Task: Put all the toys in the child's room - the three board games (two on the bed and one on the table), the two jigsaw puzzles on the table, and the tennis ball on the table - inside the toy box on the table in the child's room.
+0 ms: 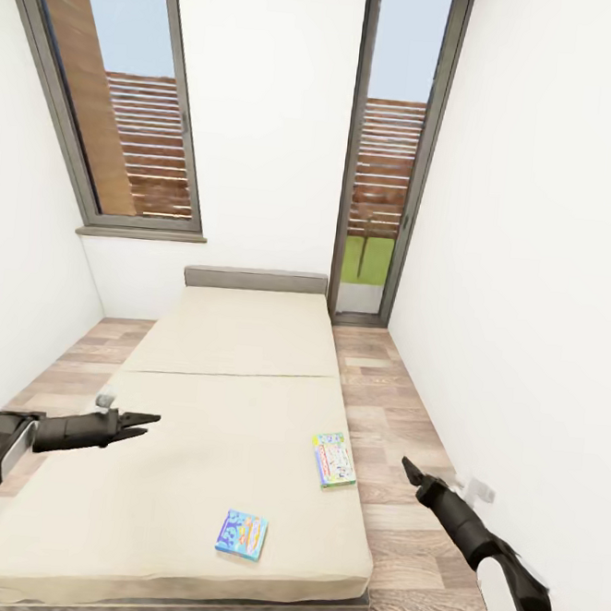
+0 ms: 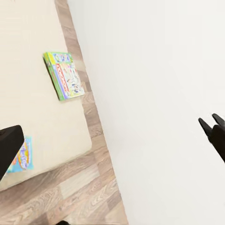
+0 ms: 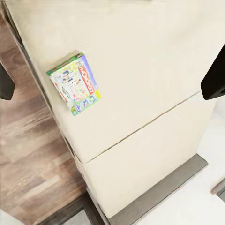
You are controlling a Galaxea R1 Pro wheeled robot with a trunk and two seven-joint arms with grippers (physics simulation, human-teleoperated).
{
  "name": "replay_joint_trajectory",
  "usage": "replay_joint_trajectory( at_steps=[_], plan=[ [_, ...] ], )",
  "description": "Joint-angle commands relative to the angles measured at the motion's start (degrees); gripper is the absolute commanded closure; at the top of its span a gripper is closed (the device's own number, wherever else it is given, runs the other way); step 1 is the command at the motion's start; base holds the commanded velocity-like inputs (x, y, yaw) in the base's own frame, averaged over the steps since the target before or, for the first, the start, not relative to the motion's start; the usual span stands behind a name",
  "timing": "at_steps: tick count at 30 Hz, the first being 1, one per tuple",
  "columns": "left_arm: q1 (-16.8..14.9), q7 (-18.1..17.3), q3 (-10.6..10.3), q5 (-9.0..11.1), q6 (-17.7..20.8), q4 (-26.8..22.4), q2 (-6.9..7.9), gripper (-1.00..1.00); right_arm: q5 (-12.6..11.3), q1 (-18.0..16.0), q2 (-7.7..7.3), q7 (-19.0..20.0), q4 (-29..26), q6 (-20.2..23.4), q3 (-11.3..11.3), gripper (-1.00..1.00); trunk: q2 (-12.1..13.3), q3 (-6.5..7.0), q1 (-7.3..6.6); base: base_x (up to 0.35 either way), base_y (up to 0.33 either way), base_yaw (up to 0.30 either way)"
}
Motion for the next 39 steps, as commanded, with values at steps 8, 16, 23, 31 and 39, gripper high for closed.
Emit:
replay_joint_trajectory(
  at_steps=[8,16,23,31,39],
  plan=[
    [-0.1,6.8,0.2,0.2,0.5,0.0,-1.51,-1.0,-0.5,-0.2,0.12,-6.0,0.0,0.4,1.2,-1.0,-0.1,-0.12,0.03,0.0,0.0,0.0],
    [-0.1,11.3,0.3,0.2,0.4,0.0,-3.35,-1.0,-0.5,-0.2,0.13,-6.4,0.0,0.4,1.8,-1.0,-0.1,-0.12,0.03,0.0,0.0,0.0],
    [-0.1,16.8,0.3,0.4,0.3,0.0,-4.72,-1.0,0.0,-0.5,0.26,-7.7,1.4,0.4,1.9,-1.0,-0.1,-0.12,0.03,0.0,0.0,0.0],
    [-0.1,24.4,0.5,0.6,0.1,0.0,-5.97,-1.0,4.1,-1.4,1.43,-12.2,2.3,0.6,2.6,-1.0,-0.1,-0.12,0.03,0.0,0.0,0.0],
    [-0.1,33.0,0.6,0.7,-0.5,-0.1,-7.41,-1.0,5.5,-3.8,1.89,-18.6,5.1,0.7,6.6,-1.0,-0.1,-0.12,0.03,0.0,0.0,0.0]
  ],
)
